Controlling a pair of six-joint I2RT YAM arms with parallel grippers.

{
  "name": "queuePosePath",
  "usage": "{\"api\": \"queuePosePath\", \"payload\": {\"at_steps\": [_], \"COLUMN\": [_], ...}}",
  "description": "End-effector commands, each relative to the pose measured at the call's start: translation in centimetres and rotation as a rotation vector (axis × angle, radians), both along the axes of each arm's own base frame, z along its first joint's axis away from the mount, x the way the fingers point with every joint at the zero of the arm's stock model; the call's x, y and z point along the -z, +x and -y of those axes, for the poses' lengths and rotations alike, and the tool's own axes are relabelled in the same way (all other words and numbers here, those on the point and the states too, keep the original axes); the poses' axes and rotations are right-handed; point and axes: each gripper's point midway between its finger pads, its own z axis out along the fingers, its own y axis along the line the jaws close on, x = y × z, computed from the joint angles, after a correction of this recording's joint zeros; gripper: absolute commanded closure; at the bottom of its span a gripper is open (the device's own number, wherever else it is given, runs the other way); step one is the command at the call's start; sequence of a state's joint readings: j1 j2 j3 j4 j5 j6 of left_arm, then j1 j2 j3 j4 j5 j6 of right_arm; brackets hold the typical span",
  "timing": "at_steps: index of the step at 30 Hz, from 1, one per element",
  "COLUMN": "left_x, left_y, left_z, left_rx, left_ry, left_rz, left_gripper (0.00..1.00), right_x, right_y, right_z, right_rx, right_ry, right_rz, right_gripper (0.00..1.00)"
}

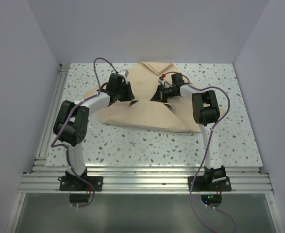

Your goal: Prepare the surgical pack

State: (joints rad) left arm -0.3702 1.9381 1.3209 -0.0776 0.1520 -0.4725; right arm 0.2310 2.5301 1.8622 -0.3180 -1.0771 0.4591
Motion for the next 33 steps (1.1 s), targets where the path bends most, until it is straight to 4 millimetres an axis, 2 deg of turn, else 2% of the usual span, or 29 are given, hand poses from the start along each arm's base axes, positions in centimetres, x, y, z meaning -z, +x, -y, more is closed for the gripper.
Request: {"api": "queuePosePath", "payload": {"at_steps": [1, 6, 11, 14, 15, 24, 29, 33], "left_x": [0.5, 2.2, 3.1, 4.1, 3.7, 3.6, 2.5, 2.0], "left_y": [-0.2, -1.3, -2.2, -3.5, -3.7, -5.9, -6.2, -6.0], "left_z": [0.5, 0.4, -0.2, -0.7, -0.9, -2.6, -2.7, -3.3], "left_rx": [0.024, 0.011, -0.007, -0.023, -0.032, -0.085, -0.090, -0.116], "left_ry": [0.026, 0.030, 0.050, 0.073, 0.072, 0.087, 0.076, 0.095], "left_rz": [-0.004, -0.028, -0.036, -0.050, -0.043, -0.016, -0.005, 0.016], "left_gripper": [0.68, 0.69, 0.84, 0.96, 0.99, 1.00, 1.00, 0.97], "right_x": [2.1, 2.4, 2.4, 2.5, 2.7, 2.4, 2.5, 2.1], "right_y": [-1.3, -1.3, -1.5, -1.7, -1.8, -3.4, -2.7, -0.9], "right_z": [0.0, 0.0, 0.0, 0.0, 0.0, -0.8, -0.8, -1.0], "right_rx": [-0.003, 0.003, 0.009, 0.011, 0.010, -0.009, 0.007, 0.032], "right_ry": [-0.095, -0.095, -0.097, -0.100, -0.100, -0.114, -0.111, -0.098], "right_rz": [-0.008, -0.017, -0.017, -0.024, -0.025, -0.021, -0.016, 0.020], "right_gripper": [1.00, 1.00, 1.00, 1.00, 1.00, 1.00, 1.00, 1.00]}}
